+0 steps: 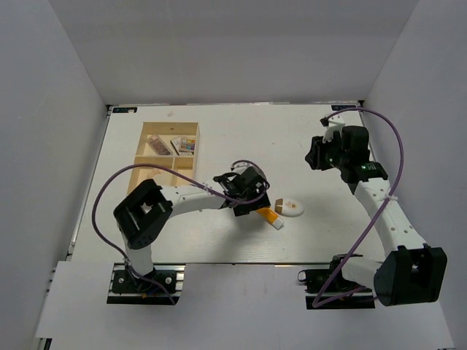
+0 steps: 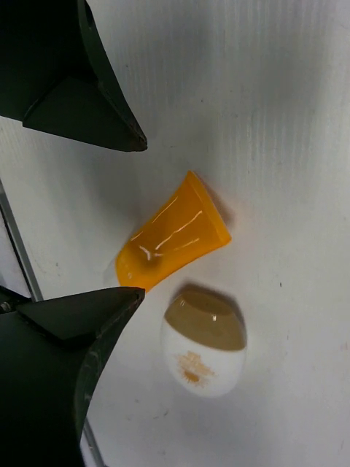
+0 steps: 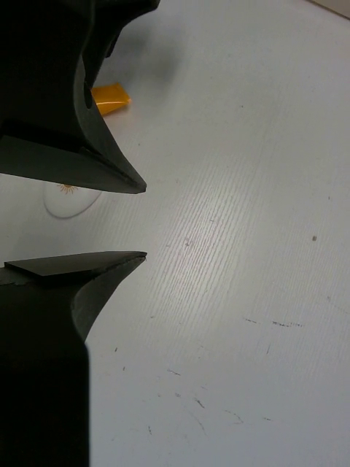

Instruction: Organize the makeup

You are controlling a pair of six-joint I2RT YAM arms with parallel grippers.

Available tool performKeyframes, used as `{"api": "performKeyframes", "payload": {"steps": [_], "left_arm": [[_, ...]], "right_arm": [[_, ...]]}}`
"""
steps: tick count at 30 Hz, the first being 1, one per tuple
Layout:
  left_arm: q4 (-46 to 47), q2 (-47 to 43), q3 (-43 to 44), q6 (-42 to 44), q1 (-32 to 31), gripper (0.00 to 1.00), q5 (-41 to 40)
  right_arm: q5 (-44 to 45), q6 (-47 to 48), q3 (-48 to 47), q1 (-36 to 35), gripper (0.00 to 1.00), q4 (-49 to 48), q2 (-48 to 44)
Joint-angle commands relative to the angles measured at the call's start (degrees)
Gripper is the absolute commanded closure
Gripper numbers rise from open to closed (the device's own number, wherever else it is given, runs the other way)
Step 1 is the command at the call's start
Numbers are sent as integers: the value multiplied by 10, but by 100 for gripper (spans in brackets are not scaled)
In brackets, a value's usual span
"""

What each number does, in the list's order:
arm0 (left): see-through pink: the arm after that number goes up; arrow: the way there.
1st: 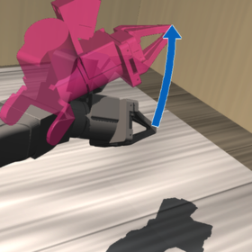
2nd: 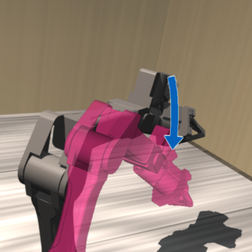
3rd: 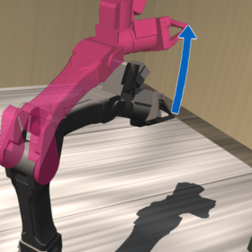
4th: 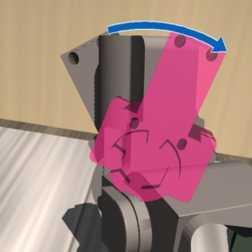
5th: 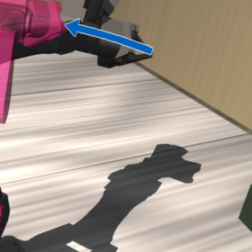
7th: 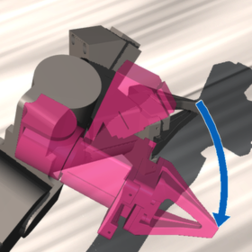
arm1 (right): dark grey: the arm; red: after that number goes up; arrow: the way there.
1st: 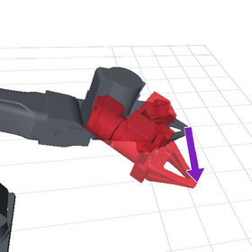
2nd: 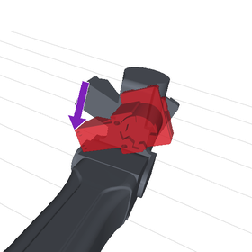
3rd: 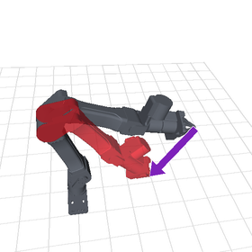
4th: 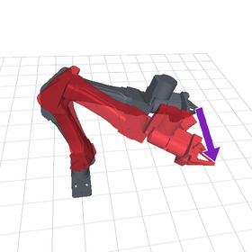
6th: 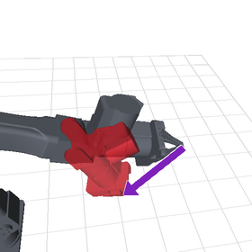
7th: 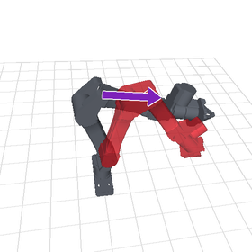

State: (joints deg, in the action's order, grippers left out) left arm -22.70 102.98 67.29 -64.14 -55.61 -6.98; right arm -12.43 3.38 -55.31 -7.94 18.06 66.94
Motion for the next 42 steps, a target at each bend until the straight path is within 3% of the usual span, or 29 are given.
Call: {"api": "performKeyframes", "payload": {"steps": [1, 23, 42], "left_arm": [[-36, 9, 29, -63, -9, 16, -26], [-58, 108, 103, -151, -25, 19, 7], [-36, 87, 79, -116, -30, 66, -24]], "right_arm": [[-23, -7, 1, 6, 57, -20, -14], [-45, -14, 12, 28, 58, -34, -30], [-71, -23, 20, 43, 58, -42, -44]]}}
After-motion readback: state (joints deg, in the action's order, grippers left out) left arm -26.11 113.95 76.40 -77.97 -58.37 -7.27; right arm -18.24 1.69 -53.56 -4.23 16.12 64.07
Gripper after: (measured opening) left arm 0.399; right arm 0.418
